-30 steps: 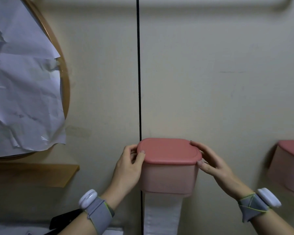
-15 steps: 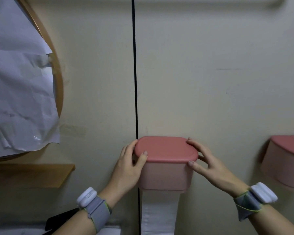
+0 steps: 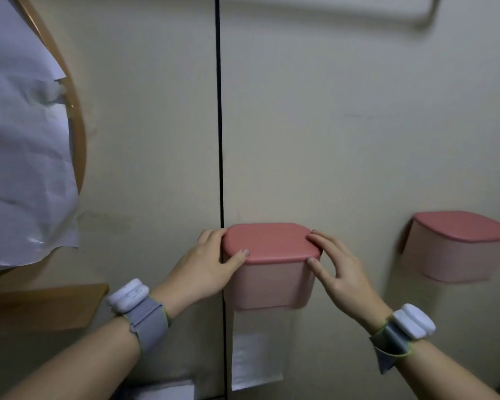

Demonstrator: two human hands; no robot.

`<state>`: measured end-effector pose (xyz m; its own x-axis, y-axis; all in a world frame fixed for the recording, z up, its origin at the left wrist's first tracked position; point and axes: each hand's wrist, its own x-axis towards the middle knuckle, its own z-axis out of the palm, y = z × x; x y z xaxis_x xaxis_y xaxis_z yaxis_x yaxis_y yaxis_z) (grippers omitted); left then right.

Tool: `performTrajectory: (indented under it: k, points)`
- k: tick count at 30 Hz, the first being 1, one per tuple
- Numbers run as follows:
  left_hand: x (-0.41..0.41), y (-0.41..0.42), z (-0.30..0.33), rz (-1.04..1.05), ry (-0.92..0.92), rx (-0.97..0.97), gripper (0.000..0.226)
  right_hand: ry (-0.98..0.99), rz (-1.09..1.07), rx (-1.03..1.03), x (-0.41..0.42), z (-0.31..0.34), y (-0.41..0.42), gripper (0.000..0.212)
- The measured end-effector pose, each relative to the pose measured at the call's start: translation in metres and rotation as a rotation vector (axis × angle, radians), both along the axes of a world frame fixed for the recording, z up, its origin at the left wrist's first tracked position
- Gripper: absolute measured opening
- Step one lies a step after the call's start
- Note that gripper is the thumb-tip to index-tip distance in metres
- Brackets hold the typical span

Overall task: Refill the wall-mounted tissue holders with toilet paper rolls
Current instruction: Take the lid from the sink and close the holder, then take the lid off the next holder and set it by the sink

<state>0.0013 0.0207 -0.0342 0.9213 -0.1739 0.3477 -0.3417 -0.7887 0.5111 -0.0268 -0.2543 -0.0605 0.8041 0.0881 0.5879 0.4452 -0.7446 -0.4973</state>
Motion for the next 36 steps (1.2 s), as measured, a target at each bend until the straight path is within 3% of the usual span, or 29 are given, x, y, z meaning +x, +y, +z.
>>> performTrajectory:
  k: [3,6,14,18,25,31,36]
  points:
    - [-0.005,-0.004,0.005,-0.009,-0.131,0.027,0.049,0.007,-0.081,-0.04,-0.013,0.003,0.005,0.043]
    - [-0.017,-0.017,0.013,-0.124,-0.289,-0.069,0.026,0.058,-0.135,-0.058,-0.027,0.01,-0.008,0.038]
    - [-0.045,-0.084,0.02,-0.311,-0.35,-0.201,0.016,0.13,-0.242,-0.031,-0.049,0.018,-0.084,0.029]
    - [-0.039,-0.164,0.009,-0.397,-0.322,-0.196,0.019,0.058,-0.312,0.03,-0.049,0.016,-0.168,0.028]
    - [0.013,-0.321,-0.01,-0.389,-0.105,-0.235,0.038,-0.035,-0.371,0.108,-0.026,0.004,-0.304,0.029]
    - [0.046,-0.378,-0.026,-0.375,-0.085,-0.233,0.063,-0.027,-0.355,0.306,-0.004,-0.002,-0.364,0.034]
    - [0.063,-0.413,-0.024,-0.368,-0.072,-0.193,0.086,0.09,-0.179,0.433,0.015,-0.001,-0.379,0.042]
